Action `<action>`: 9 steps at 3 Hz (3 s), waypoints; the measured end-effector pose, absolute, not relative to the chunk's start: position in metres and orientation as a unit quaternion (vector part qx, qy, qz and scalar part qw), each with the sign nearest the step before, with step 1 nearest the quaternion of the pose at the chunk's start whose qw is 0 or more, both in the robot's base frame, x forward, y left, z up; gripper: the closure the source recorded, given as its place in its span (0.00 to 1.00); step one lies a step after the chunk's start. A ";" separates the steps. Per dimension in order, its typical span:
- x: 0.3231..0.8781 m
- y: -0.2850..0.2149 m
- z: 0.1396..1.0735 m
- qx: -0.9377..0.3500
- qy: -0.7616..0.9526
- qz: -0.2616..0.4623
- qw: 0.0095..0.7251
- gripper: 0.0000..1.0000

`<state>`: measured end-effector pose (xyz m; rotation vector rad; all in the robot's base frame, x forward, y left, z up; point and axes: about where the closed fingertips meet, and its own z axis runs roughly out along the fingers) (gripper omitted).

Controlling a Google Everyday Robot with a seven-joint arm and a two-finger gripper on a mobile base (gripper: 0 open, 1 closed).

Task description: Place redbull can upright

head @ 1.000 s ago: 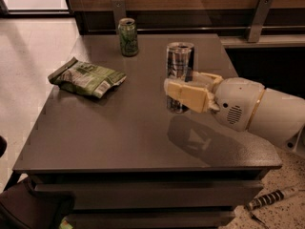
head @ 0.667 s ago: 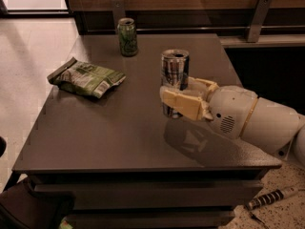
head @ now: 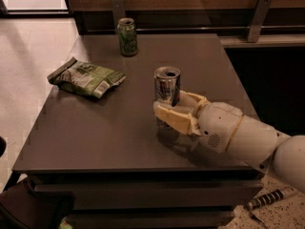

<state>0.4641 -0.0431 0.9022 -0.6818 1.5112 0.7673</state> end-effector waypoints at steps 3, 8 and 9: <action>0.437 -0.030 0.872 -0.294 0.655 0.294 0.630 1.00; 0.424 -0.011 0.857 -0.273 0.655 0.290 0.643 0.38; 0.424 -0.011 0.856 -0.273 0.655 0.290 0.643 0.15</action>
Offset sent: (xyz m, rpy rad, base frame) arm -0.0296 0.0100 -0.0283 -0.0585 -0.0681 -0.0621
